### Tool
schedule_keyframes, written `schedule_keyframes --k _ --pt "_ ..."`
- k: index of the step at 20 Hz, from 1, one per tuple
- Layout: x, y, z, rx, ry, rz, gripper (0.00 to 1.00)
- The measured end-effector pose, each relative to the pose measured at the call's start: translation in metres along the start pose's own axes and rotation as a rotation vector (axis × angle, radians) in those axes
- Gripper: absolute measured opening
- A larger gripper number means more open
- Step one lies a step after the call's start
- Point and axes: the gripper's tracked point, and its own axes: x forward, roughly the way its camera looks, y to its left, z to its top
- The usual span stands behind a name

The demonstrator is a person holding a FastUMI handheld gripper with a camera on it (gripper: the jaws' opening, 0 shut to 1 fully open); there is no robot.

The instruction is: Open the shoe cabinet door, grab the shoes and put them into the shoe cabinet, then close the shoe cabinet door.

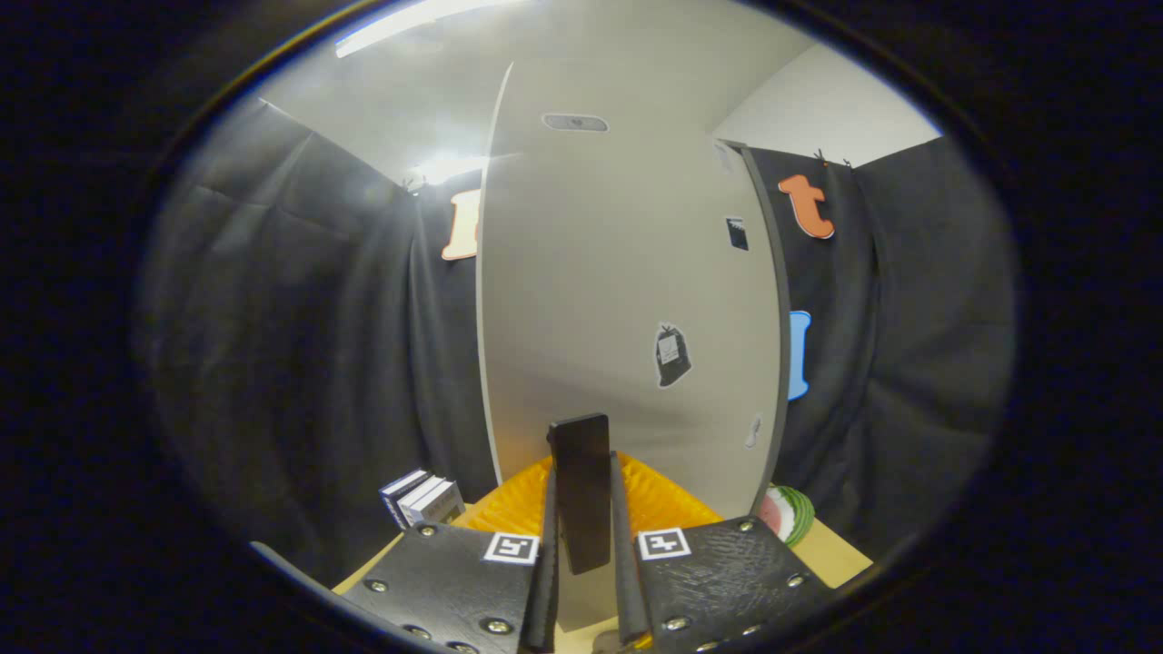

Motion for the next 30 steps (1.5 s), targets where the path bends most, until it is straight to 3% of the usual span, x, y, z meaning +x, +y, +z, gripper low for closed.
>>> schedule_keyframes --k 14,16,18,23,27,30 --pt "-0.081 -0.133 -0.001 0.0 0.028 -0.132 0.25" --pt "-0.083 -0.158 0.0 -0.019 0.025 -0.183 0.25" --pt "-0.093 -0.177 0.003 0.0 0.021 -0.201 0.19" --pt "-0.112 -0.22 0.009 -0.018 0.0 -0.282 0.19" --pt "-0.122 -0.222 0.009 -0.035 -0.015 -0.29 0.19" --pt "-0.118 -0.197 0.001 -0.059 -0.011 -0.242 0.19"
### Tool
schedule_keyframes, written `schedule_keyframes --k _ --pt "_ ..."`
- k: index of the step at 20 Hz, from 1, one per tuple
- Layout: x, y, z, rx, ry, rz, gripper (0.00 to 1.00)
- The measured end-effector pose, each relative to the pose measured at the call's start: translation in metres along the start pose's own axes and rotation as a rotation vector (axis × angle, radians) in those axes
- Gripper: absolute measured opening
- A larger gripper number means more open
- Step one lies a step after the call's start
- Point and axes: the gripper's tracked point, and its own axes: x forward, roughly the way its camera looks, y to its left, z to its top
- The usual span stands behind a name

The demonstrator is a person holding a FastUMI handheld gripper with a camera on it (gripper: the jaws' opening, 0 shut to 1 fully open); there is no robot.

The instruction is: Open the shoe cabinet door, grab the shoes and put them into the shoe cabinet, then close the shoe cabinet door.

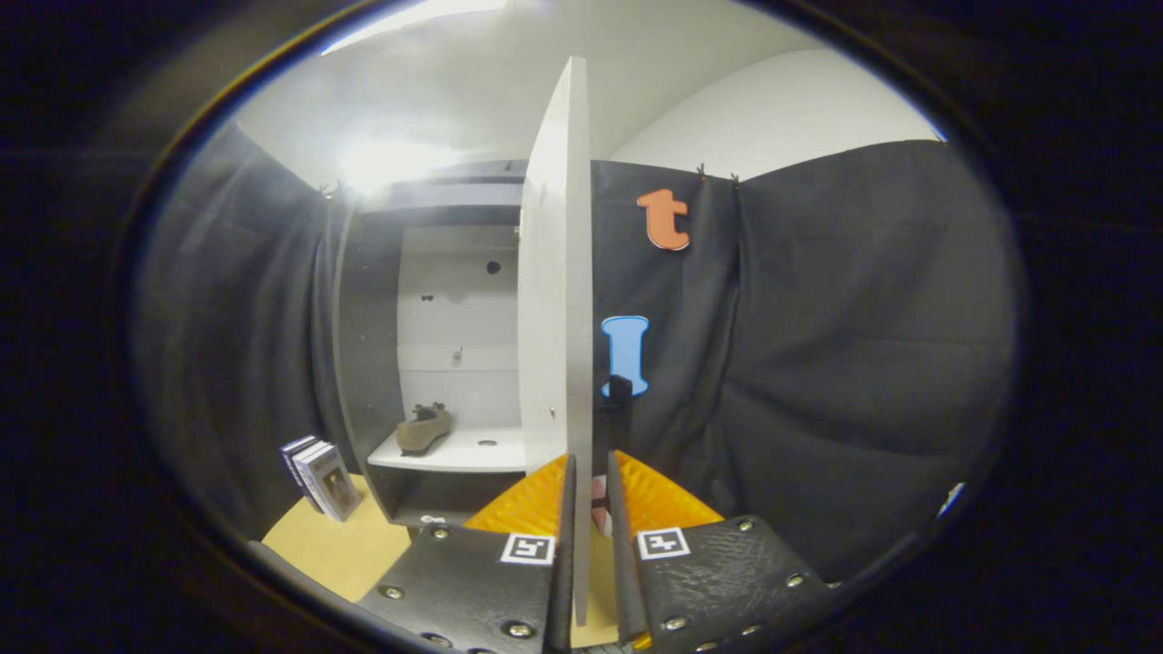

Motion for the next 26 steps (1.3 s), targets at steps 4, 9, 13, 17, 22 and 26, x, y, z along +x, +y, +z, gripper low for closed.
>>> schedule_keyframes --k 4,9,13,17,22,26 --pt "0.004 0.057 -0.03 -0.021 0.034 0.111 0.19" --pt "0.016 0.131 -0.11 -0.019 0.186 0.245 0.19" --pt "0.015 0.175 -0.188 -0.014 0.326 0.318 0.19" --pt "0.01 0.202 -0.269 -0.01 0.487 0.36 0.19" --pt "-0.01 0.213 -0.356 -0.021 0.652 0.37 0.19" --pt "-0.019 0.216 -0.411 -0.045 0.735 0.376 0.19"
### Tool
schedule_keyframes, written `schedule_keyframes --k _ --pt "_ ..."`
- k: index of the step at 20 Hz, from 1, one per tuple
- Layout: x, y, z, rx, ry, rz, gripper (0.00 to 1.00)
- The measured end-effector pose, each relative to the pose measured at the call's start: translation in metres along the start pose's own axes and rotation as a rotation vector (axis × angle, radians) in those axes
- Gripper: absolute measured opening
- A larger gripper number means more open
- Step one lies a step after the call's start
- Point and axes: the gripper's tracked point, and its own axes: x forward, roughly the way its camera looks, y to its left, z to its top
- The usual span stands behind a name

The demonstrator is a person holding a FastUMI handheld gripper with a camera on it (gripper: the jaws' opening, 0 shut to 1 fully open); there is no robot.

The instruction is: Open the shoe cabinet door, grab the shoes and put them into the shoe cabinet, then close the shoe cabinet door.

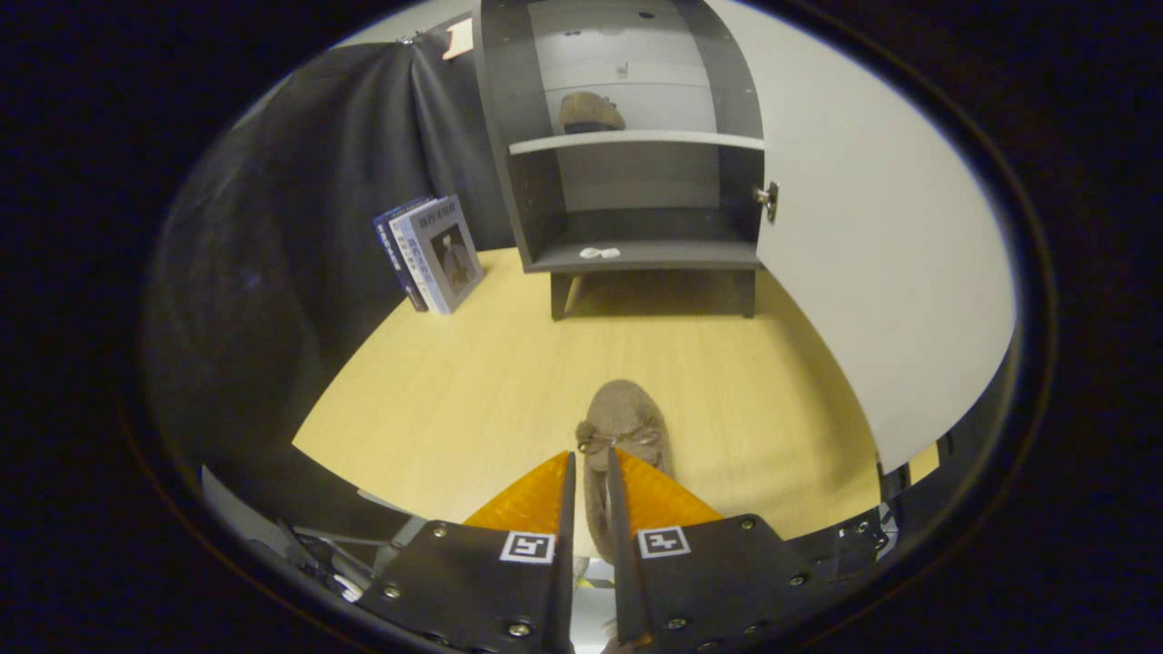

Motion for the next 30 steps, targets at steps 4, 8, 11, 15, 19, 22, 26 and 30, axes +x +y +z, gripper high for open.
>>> schedule_keyframes --k 4,8,11,15,19,22,26,30 --pt "0.029 -0.003 -0.042 -0.04 0.069 -0.021 0.19" --pt "0.054 -0.005 -0.063 -0.078 0.096 -0.037 0.19" --pt "0.072 -0.004 -0.067 -0.101 0.103 -0.046 0.19" --pt "0.081 -0.008 -0.066 -0.157 0.086 -0.083 0.19" --pt "0.083 -0.009 -0.063 -0.167 0.086 -0.1 0.04" --pt "0.08 -0.01 -0.051 -0.15 0.08 -0.106 0.0" --pt "0.071 -0.018 -0.013 -0.138 0.03 -0.13 0.01" --pt "0.058 -0.024 0.034 -0.128 -0.037 -0.154 0.0"
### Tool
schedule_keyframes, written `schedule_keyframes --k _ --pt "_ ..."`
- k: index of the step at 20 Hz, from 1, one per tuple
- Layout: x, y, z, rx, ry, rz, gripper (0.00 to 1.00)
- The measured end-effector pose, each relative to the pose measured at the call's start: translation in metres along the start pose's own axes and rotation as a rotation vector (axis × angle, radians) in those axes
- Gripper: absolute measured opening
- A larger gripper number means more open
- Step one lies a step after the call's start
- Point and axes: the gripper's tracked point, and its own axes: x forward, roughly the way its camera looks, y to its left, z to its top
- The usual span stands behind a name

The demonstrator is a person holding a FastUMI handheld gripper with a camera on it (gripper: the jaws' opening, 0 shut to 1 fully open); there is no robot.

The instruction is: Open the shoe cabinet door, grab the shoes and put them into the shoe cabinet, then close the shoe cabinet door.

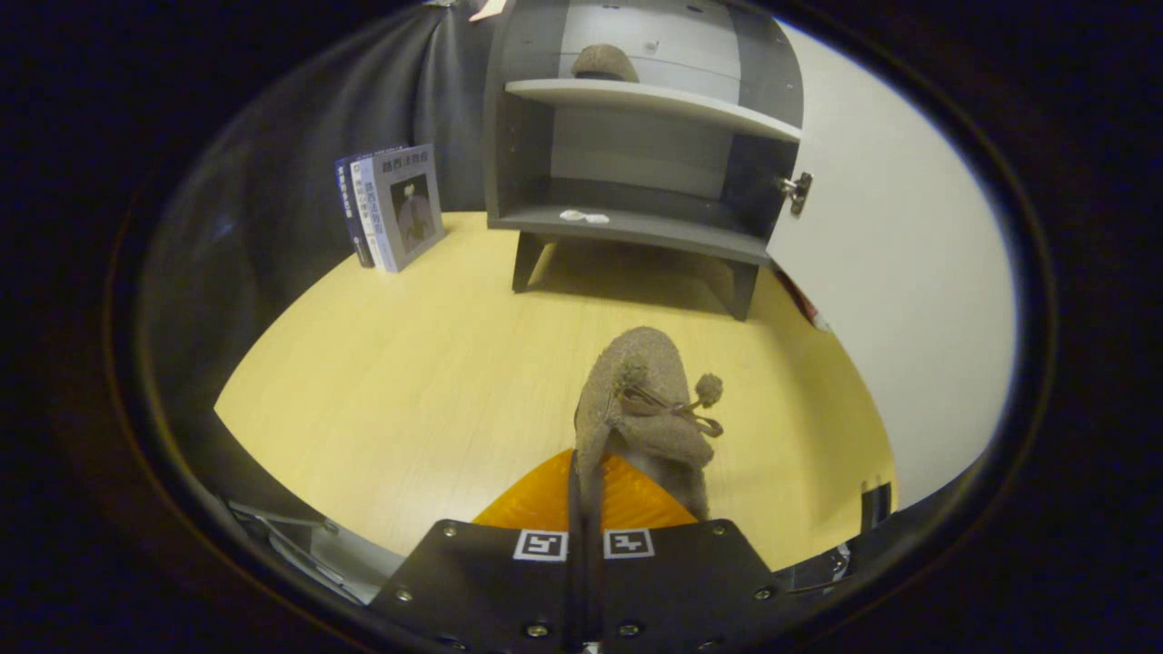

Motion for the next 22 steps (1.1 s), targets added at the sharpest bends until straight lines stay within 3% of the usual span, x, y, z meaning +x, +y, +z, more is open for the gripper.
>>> schedule_keyframes --k 15,22 --pt "-0.055 -0.05 0.308 -0.052 -0.539 -0.194 0.0" --pt "-0.034 -0.068 0.397 -0.036 -0.636 -0.264 0.0"
